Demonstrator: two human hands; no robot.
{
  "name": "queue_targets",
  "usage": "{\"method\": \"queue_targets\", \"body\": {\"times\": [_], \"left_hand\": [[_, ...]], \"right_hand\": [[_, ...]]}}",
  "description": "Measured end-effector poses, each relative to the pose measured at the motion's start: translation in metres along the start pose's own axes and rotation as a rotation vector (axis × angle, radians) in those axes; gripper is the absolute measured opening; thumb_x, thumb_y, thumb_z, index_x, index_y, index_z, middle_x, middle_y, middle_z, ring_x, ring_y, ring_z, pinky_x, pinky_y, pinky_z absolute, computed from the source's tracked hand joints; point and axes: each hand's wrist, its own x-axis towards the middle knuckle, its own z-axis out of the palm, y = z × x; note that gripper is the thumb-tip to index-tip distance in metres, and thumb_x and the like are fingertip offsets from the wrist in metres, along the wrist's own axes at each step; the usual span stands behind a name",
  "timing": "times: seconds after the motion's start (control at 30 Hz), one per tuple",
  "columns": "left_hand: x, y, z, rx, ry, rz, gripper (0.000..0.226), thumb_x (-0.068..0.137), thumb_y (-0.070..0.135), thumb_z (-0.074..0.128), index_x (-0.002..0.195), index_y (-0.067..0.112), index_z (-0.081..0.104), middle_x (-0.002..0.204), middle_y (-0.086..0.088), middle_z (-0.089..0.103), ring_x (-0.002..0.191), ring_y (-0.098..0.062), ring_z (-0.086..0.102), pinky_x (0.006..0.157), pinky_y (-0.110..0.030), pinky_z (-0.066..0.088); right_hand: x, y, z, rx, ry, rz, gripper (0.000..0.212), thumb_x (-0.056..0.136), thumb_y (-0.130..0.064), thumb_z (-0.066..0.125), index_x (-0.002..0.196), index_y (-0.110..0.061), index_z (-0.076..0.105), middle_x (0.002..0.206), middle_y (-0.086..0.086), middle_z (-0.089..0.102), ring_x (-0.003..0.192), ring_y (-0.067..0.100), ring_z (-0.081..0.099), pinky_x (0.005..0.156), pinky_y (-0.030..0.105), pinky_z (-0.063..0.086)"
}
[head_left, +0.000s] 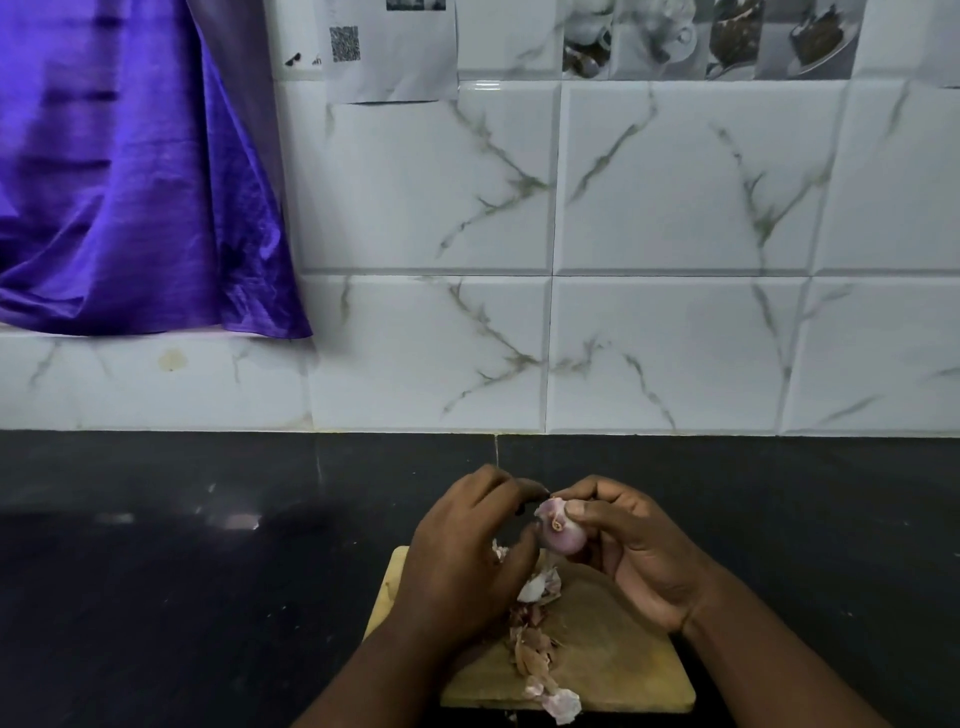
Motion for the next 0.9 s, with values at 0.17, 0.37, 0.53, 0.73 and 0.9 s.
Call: {"method": "queue_targets", "body": {"times": [0.17, 0.37, 0.53, 0.73, 0.9], "left_hand": [[0.0001, -0.0077, 0.0033, 0.146, 0.085, 0.144, 0.019, 0.094, 0.03, 0.069, 0.11, 0.027, 0.079, 0.097, 0.008, 0.065, 0.084, -0.009, 0.06, 0.062, -0.027, 0.049], [-0.0007, -0.0043, 0.0038, 0.148, 0.089, 0.178, 0.014, 0.094, 0.027, 0.071, 0.104, 0.024, 0.081, 0.094, 0.006, 0.066, 0.08, -0.011, 0.062, 0.06, -0.03, 0.05], [-0.0002, -0.0006, 0.0038, 0.123, 0.037, 0.108, 0.011, 0.093, 0.032, 0.068, 0.096, 0.023, 0.074, 0.094, 0.009, 0.064, 0.08, -0.008, 0.06, 0.061, -0.024, 0.048], [0.0032, -0.0071, 0.0043, 0.156, 0.043, -0.11, 0.005, 0.09, 0.024, 0.07, 0.094, 0.022, 0.066, 0.097, 0.009, 0.06, 0.075, -0.008, 0.058, 0.058, -0.018, 0.039], [0.0014, -0.0097, 0.0084, 0.077, -0.008, -0.247, 0.005, 0.093, 0.025, 0.067, 0.095, 0.024, 0.062, 0.1, 0.013, 0.053, 0.077, -0.009, 0.051, 0.06, -0.027, 0.042]], "right_hand": [[-0.0006, -0.0008, 0.0002, -0.045, 0.006, 0.017, 0.021, 0.072, -0.018, 0.081, 0.088, -0.006, 0.075, 0.097, 0.022, 0.071, 0.08, 0.026, 0.068, 0.07, 0.034, 0.056], [0.0024, 0.0021, -0.0046, -0.091, 0.016, 0.001, 0.025, 0.072, -0.02, 0.083, 0.09, -0.004, 0.076, 0.104, 0.026, 0.071, 0.086, 0.029, 0.068, 0.074, 0.037, 0.056], [0.0043, 0.0069, -0.0049, -0.127, -0.006, -0.003, 0.035, 0.064, -0.022, 0.088, 0.091, -0.003, 0.076, 0.105, 0.024, 0.073, 0.088, 0.03, 0.07, 0.075, 0.038, 0.058], [0.002, 0.0073, -0.0043, -0.148, -0.064, -0.016, 0.049, 0.056, -0.019, 0.087, 0.1, -0.001, 0.074, 0.107, 0.017, 0.075, 0.09, 0.026, 0.071, 0.073, 0.036, 0.058], [-0.0003, 0.0061, -0.0018, -0.148, -0.172, -0.037, 0.071, 0.057, -0.014, 0.084, 0.125, -0.009, 0.066, 0.119, 0.025, 0.063, 0.099, 0.034, 0.065, 0.077, 0.041, 0.056]]}}
